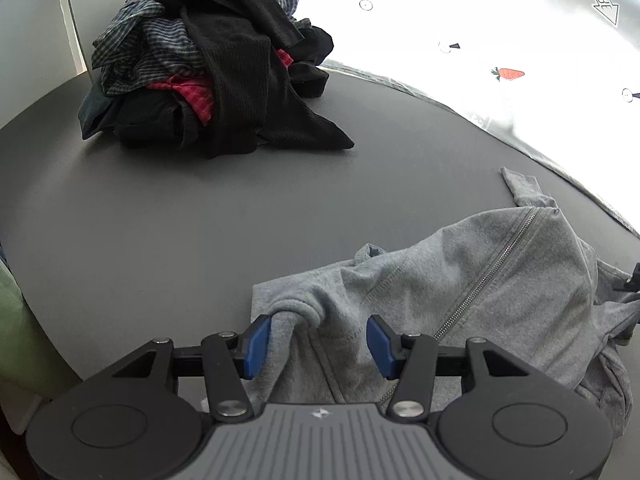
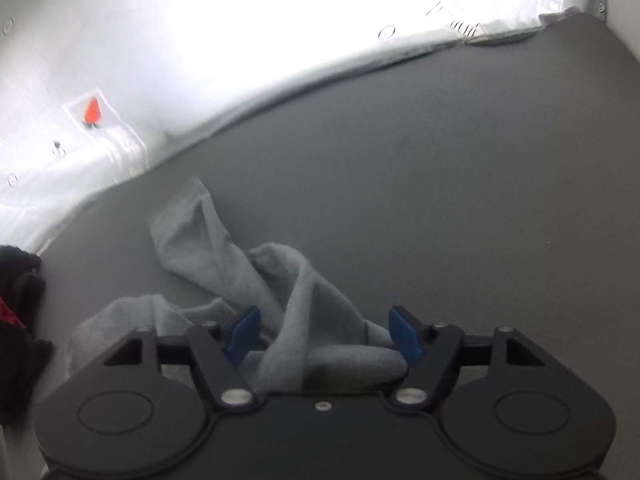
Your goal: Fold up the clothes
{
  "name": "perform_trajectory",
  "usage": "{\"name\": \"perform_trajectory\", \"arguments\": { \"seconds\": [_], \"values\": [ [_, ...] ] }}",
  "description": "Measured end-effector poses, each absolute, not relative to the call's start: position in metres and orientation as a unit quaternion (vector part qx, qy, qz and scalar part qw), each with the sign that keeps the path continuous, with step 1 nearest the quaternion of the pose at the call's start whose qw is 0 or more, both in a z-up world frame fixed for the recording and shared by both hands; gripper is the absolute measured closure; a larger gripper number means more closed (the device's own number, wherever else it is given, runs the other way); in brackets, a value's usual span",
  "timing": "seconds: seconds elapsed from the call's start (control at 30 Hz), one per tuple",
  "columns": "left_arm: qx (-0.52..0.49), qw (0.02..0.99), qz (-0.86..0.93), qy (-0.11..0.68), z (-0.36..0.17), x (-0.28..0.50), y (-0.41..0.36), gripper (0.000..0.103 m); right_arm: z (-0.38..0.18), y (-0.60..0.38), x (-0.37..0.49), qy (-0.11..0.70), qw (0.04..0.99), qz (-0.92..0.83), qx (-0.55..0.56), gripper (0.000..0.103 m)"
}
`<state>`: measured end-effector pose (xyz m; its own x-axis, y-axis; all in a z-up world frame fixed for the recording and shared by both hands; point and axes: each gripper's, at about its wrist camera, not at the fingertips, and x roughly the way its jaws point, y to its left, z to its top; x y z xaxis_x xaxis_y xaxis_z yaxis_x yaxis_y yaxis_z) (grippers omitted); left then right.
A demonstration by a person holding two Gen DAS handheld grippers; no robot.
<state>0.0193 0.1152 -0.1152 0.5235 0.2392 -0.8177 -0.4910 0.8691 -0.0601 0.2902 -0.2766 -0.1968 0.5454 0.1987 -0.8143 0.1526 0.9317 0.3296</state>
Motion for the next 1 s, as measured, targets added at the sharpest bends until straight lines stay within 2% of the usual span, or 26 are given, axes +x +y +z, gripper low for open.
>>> {"name": "perform_trajectory", "arguments": {
  "seconds": [0.03,0.07,0.1,0.13,0.17,0.33,0.47,0.53,0.6,0.7,0.8,0.87,1.0],
  "values": [
    [-0.142,0.862,0.213,0.437,-0.114,0.019,0.115,0.05,-0.2,-0.274,0.294,0.483,0.857,0.027,0.175,0.067],
    [-0.142,0.863,0.215,0.435,-0.112,0.019,0.115,0.05,-0.198,-0.271,0.293,0.478,0.864,0.035,0.154,0.073],
    [-0.14,0.864,0.215,0.432,-0.11,0.019,0.114,0.05,-0.192,-0.266,0.288,0.461,0.879,0.026,0.116,0.09],
    [-0.135,0.865,0.214,0.433,-0.11,0.02,0.114,0.05,-0.186,-0.262,0.282,0.443,0.893,0.014,0.074,0.097],
    [-0.131,0.866,0.213,0.433,-0.11,0.022,0.113,0.049,-0.177,-0.261,0.275,0.42,0.907,0.007,0.032,0.097],
    [-0.123,0.873,0.192,0.432,-0.112,0.038,0.109,0.05,-0.124,-0.276,0.224,0.298,0.953,-0.017,-0.042,0.098],
    [-0.096,0.889,0.159,0.418,-0.107,0.056,0.089,0.05,-0.068,-0.276,0.159,0.151,0.982,-0.082,-0.085,0.097],
    [-0.076,0.898,0.139,0.411,-0.107,0.064,0.073,0.049,-0.055,-0.292,0.129,0.105,0.981,-0.139,-0.086,0.09],
    [-0.068,0.902,0.118,0.411,-0.108,0.072,0.059,0.049,-0.052,-0.308,0.103,0.085,0.972,-0.204,-0.08,0.077],
    [-0.068,0.901,0.087,0.42,-0.114,0.078,0.042,0.049,-0.089,-0.344,0.091,0.189,0.937,-0.289,-0.049,0.062],
    [-0.051,0.896,0.061,0.436,-0.124,0.082,0.03,0.049,-0.148,-0.377,0.084,0.359,0.885,-0.295,-0.017,0.064],
    [-0.036,0.895,0.057,0.442,-0.129,0.085,0.026,0.049,-0.161,-0.381,0.067,0.374,0.882,-0.287,0.015,0.062],
    [-0.049,0.888,0.039,0.455,-0.135,0.1,0.024,0.048,-0.158,-0.363,0.058,0.358,0.908,-0.215,0.037,0.048]
  ]
}}
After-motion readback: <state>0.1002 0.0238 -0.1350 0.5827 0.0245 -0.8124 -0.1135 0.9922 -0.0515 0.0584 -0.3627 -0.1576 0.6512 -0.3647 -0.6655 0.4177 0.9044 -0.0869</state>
